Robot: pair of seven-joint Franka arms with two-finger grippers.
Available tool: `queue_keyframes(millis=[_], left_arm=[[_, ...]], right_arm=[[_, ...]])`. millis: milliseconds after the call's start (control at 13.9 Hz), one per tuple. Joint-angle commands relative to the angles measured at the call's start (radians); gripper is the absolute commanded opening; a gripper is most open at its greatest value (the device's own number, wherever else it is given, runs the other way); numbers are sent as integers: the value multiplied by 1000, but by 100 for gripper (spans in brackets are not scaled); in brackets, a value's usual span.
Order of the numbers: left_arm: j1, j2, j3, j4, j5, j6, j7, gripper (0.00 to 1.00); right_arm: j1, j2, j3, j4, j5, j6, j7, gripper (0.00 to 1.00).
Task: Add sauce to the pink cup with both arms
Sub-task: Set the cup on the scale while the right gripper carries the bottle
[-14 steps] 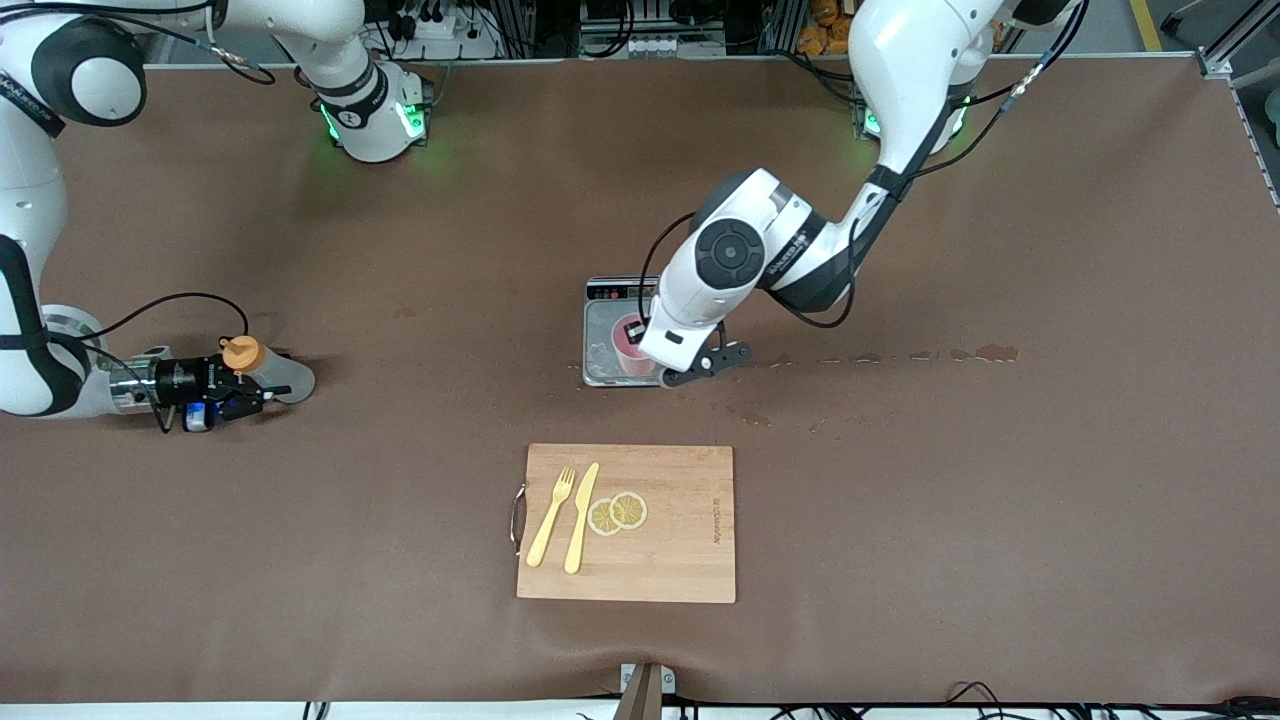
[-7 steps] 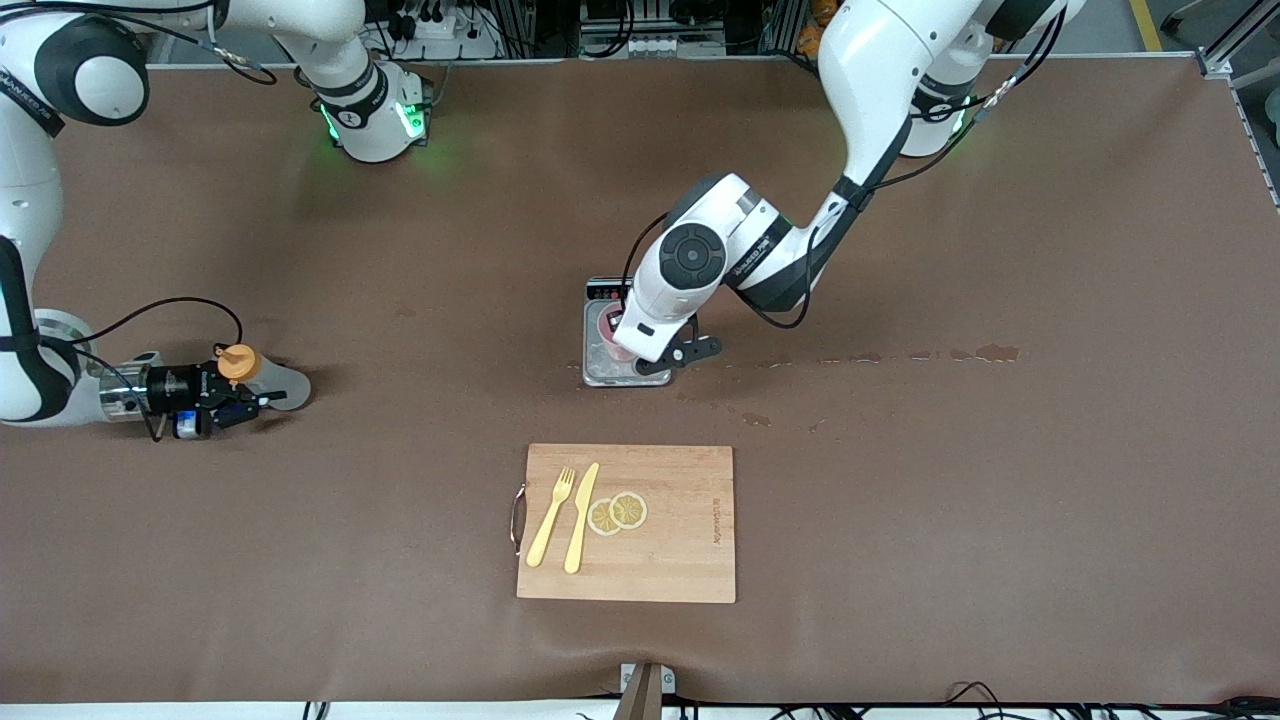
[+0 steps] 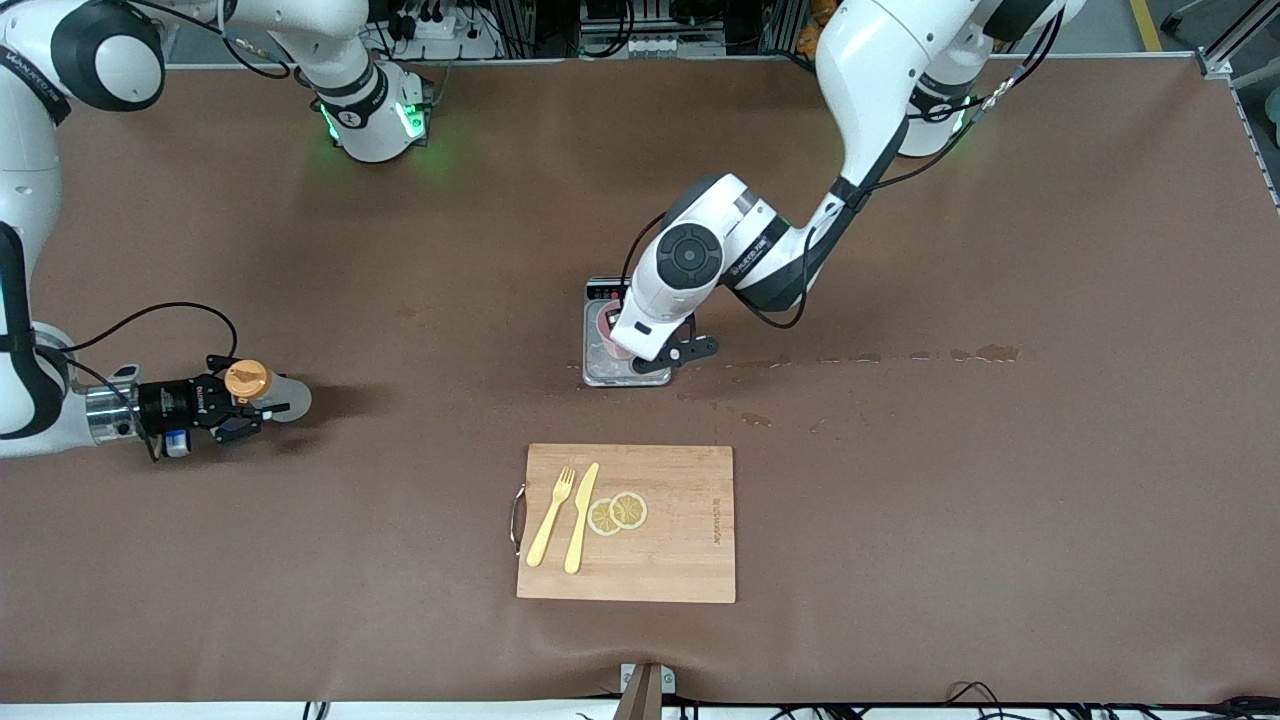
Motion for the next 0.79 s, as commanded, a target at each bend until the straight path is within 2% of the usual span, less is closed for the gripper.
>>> queue_keyframes(millis=[0, 431, 719], left_arm=[[-22, 7, 6, 23, 5, -7, -2, 100], [-13, -73, 19, 23, 7, -50, 3, 100], [49, -158, 20, 21, 8, -83, 6, 100]], right_arm=[[61, -60, -2, 22, -71, -21, 120, 30], [232, -194, -10, 29, -164, -11, 363, 30], [313, -249, -11, 30, -200, -10, 505, 30]])
